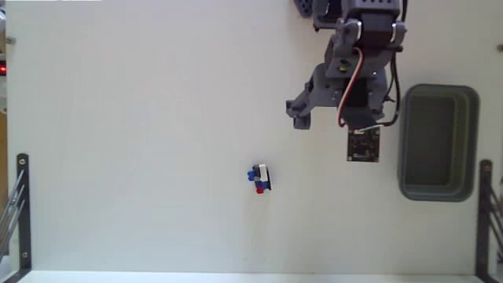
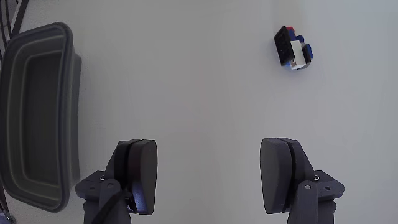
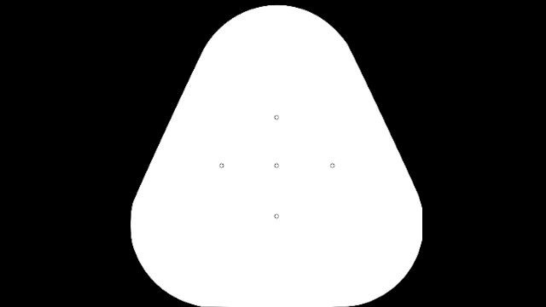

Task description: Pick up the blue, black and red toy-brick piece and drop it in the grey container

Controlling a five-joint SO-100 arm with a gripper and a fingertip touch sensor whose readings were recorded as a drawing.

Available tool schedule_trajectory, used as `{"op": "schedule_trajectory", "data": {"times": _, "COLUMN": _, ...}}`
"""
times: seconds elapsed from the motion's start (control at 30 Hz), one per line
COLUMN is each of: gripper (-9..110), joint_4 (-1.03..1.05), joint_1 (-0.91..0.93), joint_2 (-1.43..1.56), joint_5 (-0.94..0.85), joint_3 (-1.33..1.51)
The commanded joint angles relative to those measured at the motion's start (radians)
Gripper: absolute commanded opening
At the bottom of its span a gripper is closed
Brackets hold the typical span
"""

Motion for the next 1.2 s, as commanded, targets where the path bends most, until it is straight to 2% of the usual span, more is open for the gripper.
{"op": "schedule_trajectory", "data": {"times": 0.0, "gripper": 110, "joint_4": -0.004, "joint_1": 0.006, "joint_2": 0.038, "joint_5": 0.005, "joint_3": 0.005}}
{"op": "schedule_trajectory", "data": {"times": 1.17, "gripper": 110, "joint_4": -0.004, "joint_1": 0.041, "joint_2": 0.038, "joint_5": 0.005, "joint_3": 0.005}}
